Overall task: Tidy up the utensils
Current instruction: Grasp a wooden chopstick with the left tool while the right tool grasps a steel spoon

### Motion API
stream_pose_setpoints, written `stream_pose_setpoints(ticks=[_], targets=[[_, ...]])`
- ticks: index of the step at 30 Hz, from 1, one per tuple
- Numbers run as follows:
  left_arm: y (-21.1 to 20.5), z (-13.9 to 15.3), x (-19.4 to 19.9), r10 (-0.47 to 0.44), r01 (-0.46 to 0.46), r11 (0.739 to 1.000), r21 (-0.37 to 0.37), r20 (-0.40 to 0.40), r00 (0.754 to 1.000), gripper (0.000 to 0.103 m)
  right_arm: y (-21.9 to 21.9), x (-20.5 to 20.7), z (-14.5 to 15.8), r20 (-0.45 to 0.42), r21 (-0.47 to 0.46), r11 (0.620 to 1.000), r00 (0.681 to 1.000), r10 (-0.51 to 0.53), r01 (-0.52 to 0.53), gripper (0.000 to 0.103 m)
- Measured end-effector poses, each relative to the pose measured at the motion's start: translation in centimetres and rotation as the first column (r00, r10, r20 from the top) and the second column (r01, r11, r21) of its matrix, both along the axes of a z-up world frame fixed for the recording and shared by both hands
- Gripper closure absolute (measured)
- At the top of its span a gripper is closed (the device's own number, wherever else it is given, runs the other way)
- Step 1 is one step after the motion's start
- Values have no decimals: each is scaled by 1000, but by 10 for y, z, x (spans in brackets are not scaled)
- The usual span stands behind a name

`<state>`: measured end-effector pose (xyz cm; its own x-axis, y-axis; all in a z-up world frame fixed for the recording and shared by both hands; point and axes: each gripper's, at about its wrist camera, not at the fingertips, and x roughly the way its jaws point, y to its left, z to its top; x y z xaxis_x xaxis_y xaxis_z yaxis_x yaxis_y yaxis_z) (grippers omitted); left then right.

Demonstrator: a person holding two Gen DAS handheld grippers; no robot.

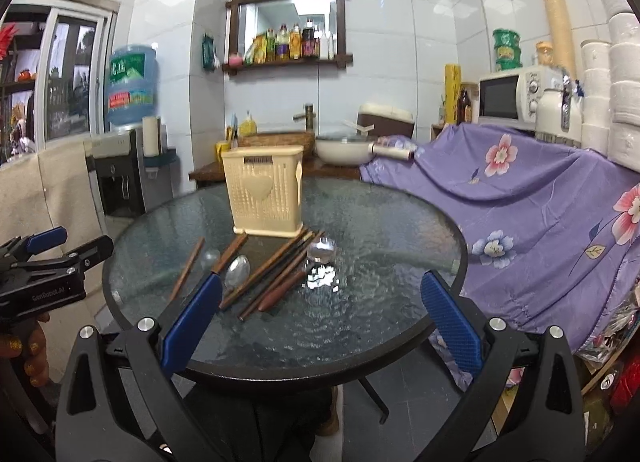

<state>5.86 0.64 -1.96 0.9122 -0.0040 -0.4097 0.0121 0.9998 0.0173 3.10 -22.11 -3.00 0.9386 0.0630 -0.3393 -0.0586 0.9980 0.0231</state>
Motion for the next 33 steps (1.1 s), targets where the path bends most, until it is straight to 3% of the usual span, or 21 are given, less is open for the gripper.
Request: stream_pose_setpoints(ticks=[4, 7, 14, 24, 29, 33], targets=[[12, -18, 38, 19, -17, 1000, 15, -125, 992, 6, -2, 37, -19, -127, -8, 1000, 992, -4, 3, 5], [21, -27, 66, 13, -10, 1000, 14, -192, 981, 14, -7, 70, -34, -233, 35, 999, 972, 11, -3, 5], [32, -39, 137, 0, 2, 1000, 7, -312, 950, 31, -5, 146, -48, -361, 82, 996, 933, 6, 26, 12], [44, -54, 198, -7, -23, 998, -66, -412, 911, 49, 9, 243, -59, -486, 94, 987, 871, -71, 133, 26], [42, -60, 209, -29, -11, 996, -86, -451, 892, 55, 14, 254, -68, -508, 91, 983, 856, -92, 160, 31], [35, -59, 215, -42, 2, 996, -89, -446, 894, 55, 18, 255, -71, -519, 84, 984, 850, -94, 160, 37]])
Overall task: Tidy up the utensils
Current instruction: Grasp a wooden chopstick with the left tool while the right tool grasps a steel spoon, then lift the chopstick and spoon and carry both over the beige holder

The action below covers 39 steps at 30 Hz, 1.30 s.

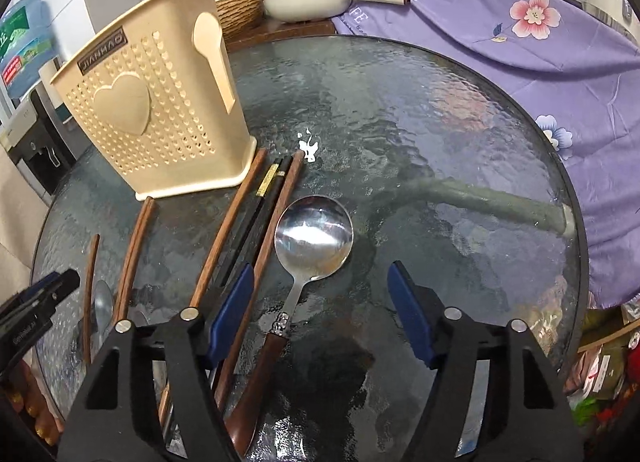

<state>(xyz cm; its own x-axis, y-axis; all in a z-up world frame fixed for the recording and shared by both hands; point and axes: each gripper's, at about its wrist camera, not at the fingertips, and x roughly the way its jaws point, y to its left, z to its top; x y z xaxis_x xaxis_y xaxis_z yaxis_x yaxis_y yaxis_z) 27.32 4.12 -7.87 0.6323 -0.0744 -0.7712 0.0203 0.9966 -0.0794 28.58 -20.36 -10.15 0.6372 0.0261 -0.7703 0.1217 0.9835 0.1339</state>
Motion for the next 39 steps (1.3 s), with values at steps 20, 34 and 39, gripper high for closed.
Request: stream_pose_setpoints(ticks=[20, 34, 39], targets=[[-9, -10, 11, -1, 1, 1000, 28, -21, 1000, 55, 8, 28, -7, -33, -106, 994, 999, 18, -21, 43], [-28, -12, 37, -18, 23, 995, 94, -55, 998, 89, 15, 41, -3, -47, -109, 991, 996, 70, -75, 56], [-25, -10, 43, -15, 21, 997, 74, -72, 997, 95, 12, 43, -3, -43, -102, 990, 995, 89, -93, 56]])
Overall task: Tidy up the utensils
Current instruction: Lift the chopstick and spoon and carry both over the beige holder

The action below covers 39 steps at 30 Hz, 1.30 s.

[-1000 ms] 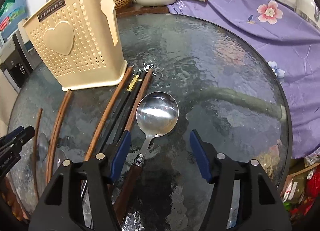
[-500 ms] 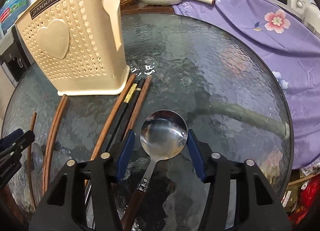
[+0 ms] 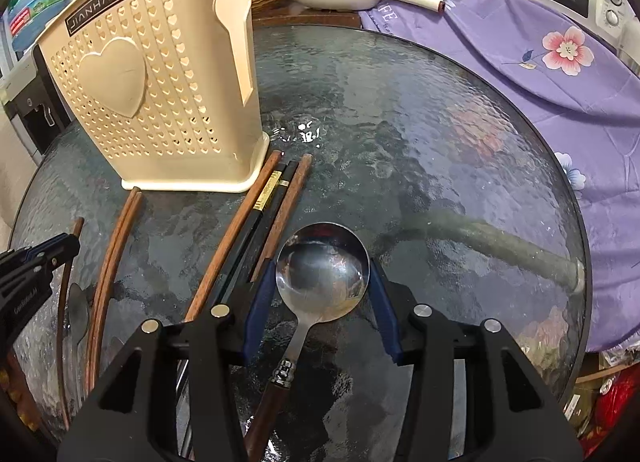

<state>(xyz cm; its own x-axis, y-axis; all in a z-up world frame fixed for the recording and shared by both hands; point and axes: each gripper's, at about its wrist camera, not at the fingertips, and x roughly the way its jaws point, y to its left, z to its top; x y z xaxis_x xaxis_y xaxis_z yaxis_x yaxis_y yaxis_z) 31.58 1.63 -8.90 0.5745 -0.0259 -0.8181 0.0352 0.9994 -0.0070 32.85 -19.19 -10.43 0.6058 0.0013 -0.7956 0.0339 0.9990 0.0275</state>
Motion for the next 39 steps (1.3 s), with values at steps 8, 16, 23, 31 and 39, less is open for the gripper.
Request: stream_pose_setpoints(ticks=[8, 16, 23, 31, 39], targets=[[5, 2, 7, 5, -5, 999, -54, -8, 1000, 96, -6, -2, 3, 34, 25, 999, 999, 36, -37, 56], [11, 44, -4, 4, 8, 995, -103, 115, 993, 96, -17, -19, 36, 163, 60, 993, 983, 89, -100, 56], [11, 94, -34, -15, 48, 991, -122, 253, 967, 96, -27, -50, 74, 275, 83, 979, 948, 158, -187, 56], [12, 139, -60, 0, 43, 993, -107, 376, 926, 96, -27, -75, 103, 345, 64, 970, 917, 199, -234, 57], [18, 149, -74, 12, 37, 993, -108, 419, 908, 96, -23, -88, 114, 360, 42, 963, 903, 236, -268, 57]])
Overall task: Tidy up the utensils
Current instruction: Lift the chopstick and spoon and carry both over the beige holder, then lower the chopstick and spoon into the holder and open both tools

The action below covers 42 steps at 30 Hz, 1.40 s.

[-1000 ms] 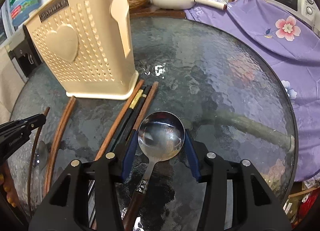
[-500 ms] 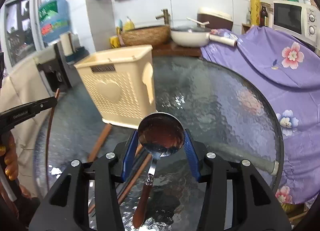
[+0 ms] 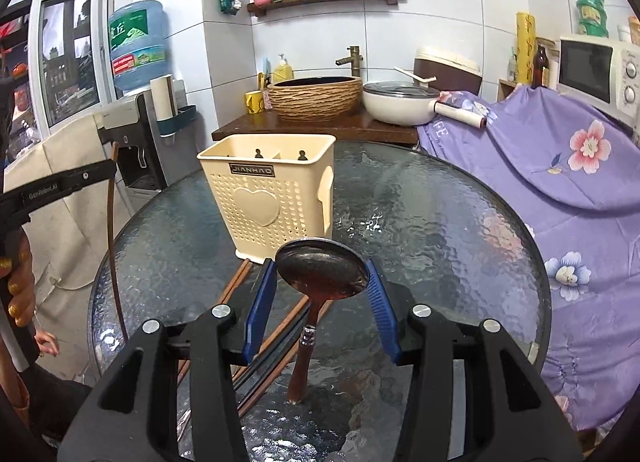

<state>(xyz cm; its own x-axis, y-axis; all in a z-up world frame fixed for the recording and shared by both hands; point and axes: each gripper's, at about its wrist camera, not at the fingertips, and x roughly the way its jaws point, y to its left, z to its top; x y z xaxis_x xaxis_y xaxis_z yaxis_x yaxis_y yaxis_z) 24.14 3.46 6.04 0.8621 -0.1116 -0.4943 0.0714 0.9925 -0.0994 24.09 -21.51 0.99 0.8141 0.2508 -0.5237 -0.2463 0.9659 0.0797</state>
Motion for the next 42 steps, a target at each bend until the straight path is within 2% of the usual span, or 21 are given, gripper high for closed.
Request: stream_pose_setpoints(ticks=[5, 13, 17, 22, 26, 30, 33, 35, 38, 42], targets=[[7, 10, -6, 4, -4, 1000, -16, 26, 1000, 96, 3, -5, 8, 18, -9, 1000, 1000, 18, -18, 57], [13, 37, -4, -12, 14, 999, -46, 58, 998, 96, 4, 3, 31, 24, 35, 998, 998, 59, -60, 57], [12, 62, 2, -34, 39, 998, -51, 85, 996, 96, 8, 14, 58, 53, 36, 995, 995, 87, -89, 57], [6, 113, 17, -82, 93, 993, -79, 127, 988, 96, 17, 33, 100, 128, 12, 996, 988, 87, -90, 57], [-7, 154, 30, -65, 78, 995, -57, 201, 977, 96, 25, 54, 141, 196, 7, 997, 978, 69, -72, 57], [-18, 175, 47, -45, 62, 996, -66, 242, 969, 96, 31, 74, 174, 256, -8, 999, 966, 40, -39, 57], [-25, 178, 62, -17, 36, 997, -67, 266, 964, 96, 39, 90, 182, 274, -35, 999, 962, 22, -13, 57], [-29, 173, 71, -11, 32, 997, -76, 260, 966, 96, 44, 103, 175, 258, -38, 999, 966, 19, -9, 57], [-35, 156, 87, 6, 9, 998, -65, 238, 971, 96, 49, 115, 154, 237, -45, 999, 971, 12, -1, 57], [-38, 116, 105, 3, 8, 998, -66, 173, 985, 96, 52, 126, 114, 180, -52, 999, 983, 20, -11, 57]])
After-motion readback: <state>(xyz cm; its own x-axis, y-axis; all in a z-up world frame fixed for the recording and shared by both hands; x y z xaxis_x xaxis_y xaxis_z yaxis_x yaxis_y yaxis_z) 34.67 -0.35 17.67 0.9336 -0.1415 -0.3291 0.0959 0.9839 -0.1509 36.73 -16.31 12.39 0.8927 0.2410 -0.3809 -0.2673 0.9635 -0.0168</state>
